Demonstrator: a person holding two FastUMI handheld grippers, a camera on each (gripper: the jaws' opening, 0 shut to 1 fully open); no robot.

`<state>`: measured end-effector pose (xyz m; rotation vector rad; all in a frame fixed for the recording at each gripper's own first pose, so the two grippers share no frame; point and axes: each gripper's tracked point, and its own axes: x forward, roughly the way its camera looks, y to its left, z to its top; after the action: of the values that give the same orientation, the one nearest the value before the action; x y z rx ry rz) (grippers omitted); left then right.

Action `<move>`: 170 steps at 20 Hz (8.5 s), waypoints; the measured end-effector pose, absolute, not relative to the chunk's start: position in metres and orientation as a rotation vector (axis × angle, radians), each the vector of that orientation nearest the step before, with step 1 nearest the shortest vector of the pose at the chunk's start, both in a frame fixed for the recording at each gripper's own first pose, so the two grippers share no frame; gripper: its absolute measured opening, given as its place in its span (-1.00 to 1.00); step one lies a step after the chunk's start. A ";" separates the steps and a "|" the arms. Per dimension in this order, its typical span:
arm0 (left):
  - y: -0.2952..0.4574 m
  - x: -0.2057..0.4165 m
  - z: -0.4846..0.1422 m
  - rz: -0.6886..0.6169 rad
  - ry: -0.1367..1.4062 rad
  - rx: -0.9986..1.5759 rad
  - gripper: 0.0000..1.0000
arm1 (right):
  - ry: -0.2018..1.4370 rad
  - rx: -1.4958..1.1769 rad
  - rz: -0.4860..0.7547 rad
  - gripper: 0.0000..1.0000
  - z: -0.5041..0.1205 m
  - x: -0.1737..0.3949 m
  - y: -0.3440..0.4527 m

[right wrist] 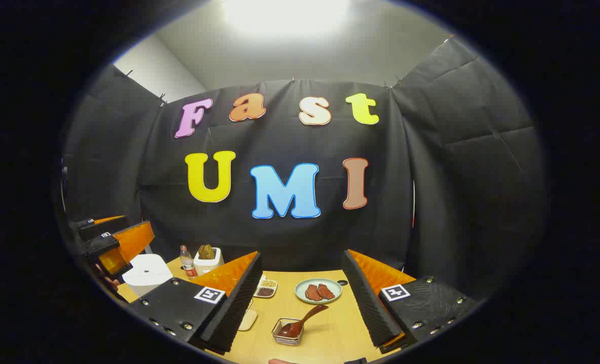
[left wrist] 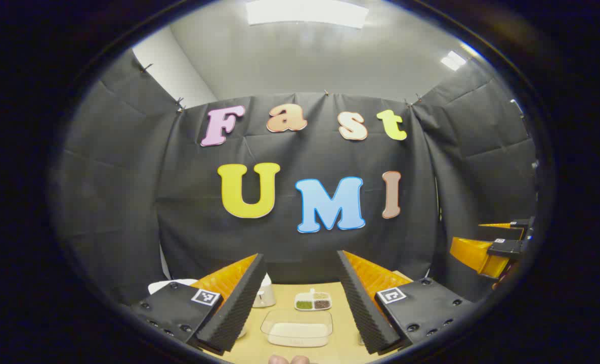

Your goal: Close the left gripper, press the button to open the rice cooker; take a wooden spoon from the chopstick holder with the right hand, scoop a spoonful of rice and pour it into the rice cooker, then put the wooden spoon back into the chopstick holder.

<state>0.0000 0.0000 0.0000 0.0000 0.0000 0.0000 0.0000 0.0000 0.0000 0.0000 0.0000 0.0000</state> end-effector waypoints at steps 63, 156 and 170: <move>0.241 0.076 -0.012 0.393 0.013 -0.064 0.69 | 0.119 0.015 0.067 0.93 -0.059 0.071 0.007; 0.269 0.028 -0.123 0.151 0.203 -0.016 0.77 | 0.409 1.258 0.413 -0.73 -0.123 0.201 0.198; 0.335 -0.009 -0.140 0.126 0.198 -0.039 0.80 | 0.463 1.186 0.614 -0.74 -0.081 0.200 0.350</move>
<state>-0.0089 0.3353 -0.1404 -0.0395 0.1978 0.1263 0.2003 0.3503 -0.0807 1.1865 0.4634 0.6138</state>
